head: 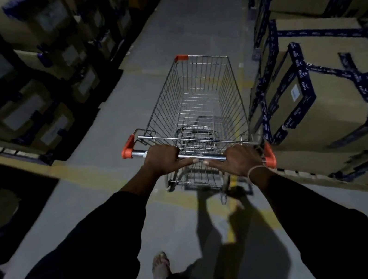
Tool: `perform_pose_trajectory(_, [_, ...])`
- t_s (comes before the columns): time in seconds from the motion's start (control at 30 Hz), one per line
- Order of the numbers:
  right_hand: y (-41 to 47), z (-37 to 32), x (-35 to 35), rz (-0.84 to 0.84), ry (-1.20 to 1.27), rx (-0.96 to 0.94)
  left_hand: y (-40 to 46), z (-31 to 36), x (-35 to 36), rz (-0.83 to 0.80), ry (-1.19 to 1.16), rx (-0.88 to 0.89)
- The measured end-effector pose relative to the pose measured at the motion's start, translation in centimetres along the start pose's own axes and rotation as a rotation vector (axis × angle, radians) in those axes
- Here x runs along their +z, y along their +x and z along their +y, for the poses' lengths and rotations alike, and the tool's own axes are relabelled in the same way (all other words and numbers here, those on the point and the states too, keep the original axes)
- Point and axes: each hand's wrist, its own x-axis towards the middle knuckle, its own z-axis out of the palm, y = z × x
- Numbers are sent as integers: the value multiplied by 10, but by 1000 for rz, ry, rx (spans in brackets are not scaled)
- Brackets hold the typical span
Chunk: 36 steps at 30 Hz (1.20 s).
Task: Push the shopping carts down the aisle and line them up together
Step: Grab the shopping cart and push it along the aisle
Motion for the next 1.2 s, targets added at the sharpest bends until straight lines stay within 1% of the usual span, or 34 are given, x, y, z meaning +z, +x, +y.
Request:
perform_pose_trajectory(0.13, [-13,9,3,29,-23,-113,-36,24,2,33,11,-73])
perform_pose_trajectory(0.33, [-38,-2,0,10,-42,-226,-86,40,6,14,-7,-197])
perform_pose_trajectory(0.57, [-63,-39,8,-24,-62,-321,-155,47,6,48,19,-329])
perform_pose_trajectory(0.77, [-98,-70,16,-2,-89,-423,-223,61,12,84,14,-441])
perform_pose_trajectory(1.2, [-217,-139,54,18,-137,-629,-411,131,29,112,48,-687])
